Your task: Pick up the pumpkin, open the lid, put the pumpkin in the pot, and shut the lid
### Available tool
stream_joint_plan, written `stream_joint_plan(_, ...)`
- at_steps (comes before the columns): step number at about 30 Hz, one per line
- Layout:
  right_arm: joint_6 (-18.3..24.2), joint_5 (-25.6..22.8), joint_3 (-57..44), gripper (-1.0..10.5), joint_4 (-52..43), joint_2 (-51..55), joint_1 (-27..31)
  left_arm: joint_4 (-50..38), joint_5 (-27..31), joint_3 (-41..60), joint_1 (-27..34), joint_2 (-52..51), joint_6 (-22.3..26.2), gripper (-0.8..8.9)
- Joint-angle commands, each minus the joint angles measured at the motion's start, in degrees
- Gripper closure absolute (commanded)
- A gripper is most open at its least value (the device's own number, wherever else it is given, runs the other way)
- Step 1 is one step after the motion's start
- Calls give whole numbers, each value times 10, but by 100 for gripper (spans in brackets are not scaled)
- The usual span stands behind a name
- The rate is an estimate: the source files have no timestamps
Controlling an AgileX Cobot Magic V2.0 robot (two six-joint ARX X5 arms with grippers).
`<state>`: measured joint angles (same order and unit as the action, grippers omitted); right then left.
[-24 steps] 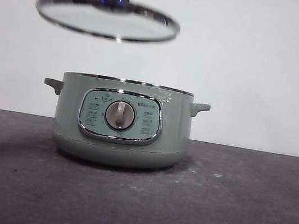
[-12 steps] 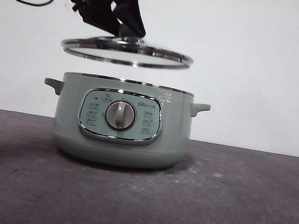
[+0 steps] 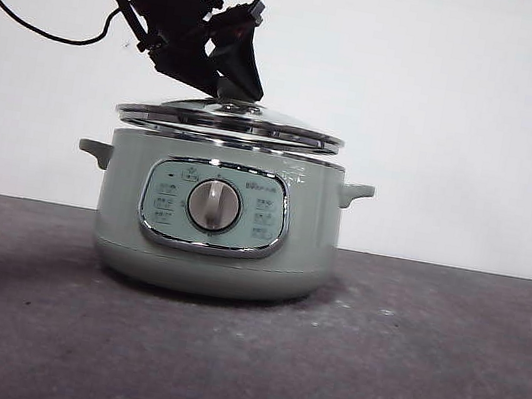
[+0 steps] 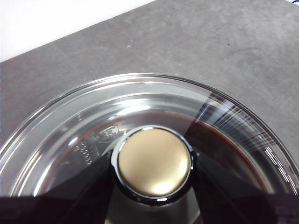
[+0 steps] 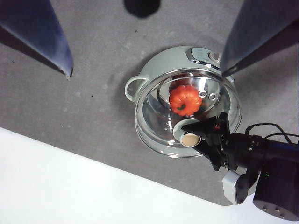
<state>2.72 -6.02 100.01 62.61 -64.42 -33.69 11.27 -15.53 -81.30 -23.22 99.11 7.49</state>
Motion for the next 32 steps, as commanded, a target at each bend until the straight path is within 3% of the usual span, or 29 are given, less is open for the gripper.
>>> stream_joint_plan(1,-7,0,0,351,-3,0,-1,-26,3,-5,-1,-5,3,822)
stream_joint_plan(28,-7,0,0,352,-2,0,-1,6,18,-5,-12,24,3,821)
stream_joint_plan(30,-7,1,0,351,2,0,-1,14,19,-5,-12,24,3,802)
stream_joint_plan(32,-7,1,0,352,8,0,-1,21,19,-5,-12,24,3,686)
